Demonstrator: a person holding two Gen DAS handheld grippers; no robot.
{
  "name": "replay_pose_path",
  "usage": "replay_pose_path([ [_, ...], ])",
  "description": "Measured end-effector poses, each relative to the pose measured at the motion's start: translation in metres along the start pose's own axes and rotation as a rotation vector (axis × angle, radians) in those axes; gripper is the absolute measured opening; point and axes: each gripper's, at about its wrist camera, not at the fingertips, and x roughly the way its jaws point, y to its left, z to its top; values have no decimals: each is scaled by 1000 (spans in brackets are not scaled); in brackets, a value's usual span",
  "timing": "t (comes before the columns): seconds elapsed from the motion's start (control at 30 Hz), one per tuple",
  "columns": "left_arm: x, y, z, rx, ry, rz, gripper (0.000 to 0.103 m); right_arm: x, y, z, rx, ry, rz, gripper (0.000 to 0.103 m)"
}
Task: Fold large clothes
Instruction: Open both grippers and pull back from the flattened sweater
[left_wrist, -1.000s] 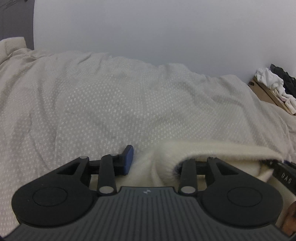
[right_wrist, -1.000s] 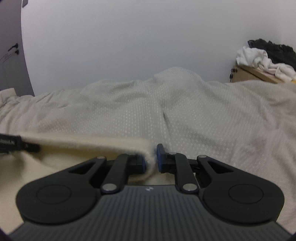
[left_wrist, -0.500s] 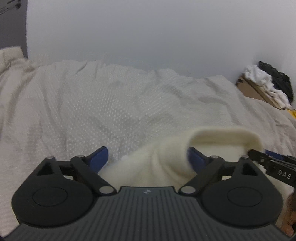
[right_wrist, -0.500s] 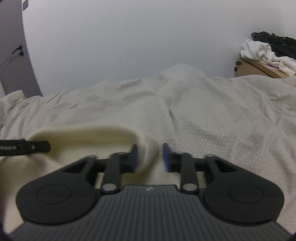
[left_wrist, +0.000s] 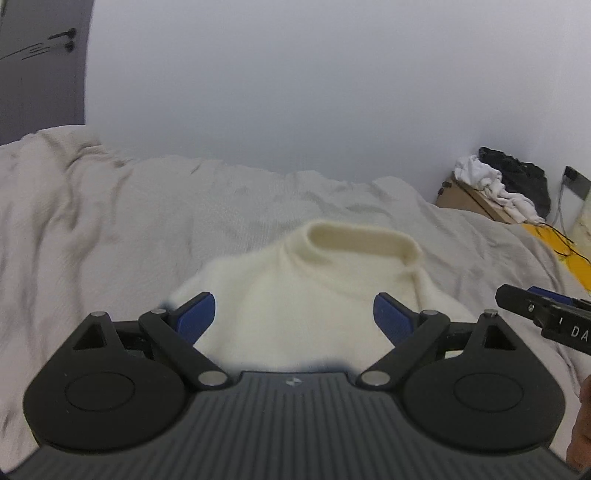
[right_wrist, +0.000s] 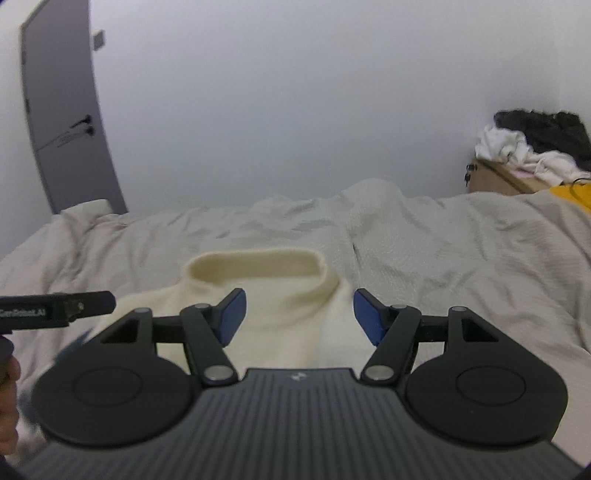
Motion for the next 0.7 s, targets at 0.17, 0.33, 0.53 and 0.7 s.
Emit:
replay_pose_path([
  [0.17,-85,-14,-39,-6,-24,-3,95,-76,14,-26,5,-1,56,67],
  [0.33,-155,-28,-72,20,-46,6,95,-142,28,-49,-5,-13,89,67],
  [0.53,-217,-41,-103,14,-62,-7,95,-204,36,-73,4,-45,104,67],
  [0.7,-251,-57,-131,58,-79,-30,95,-247,39,-103,-25,-45,90,67],
])
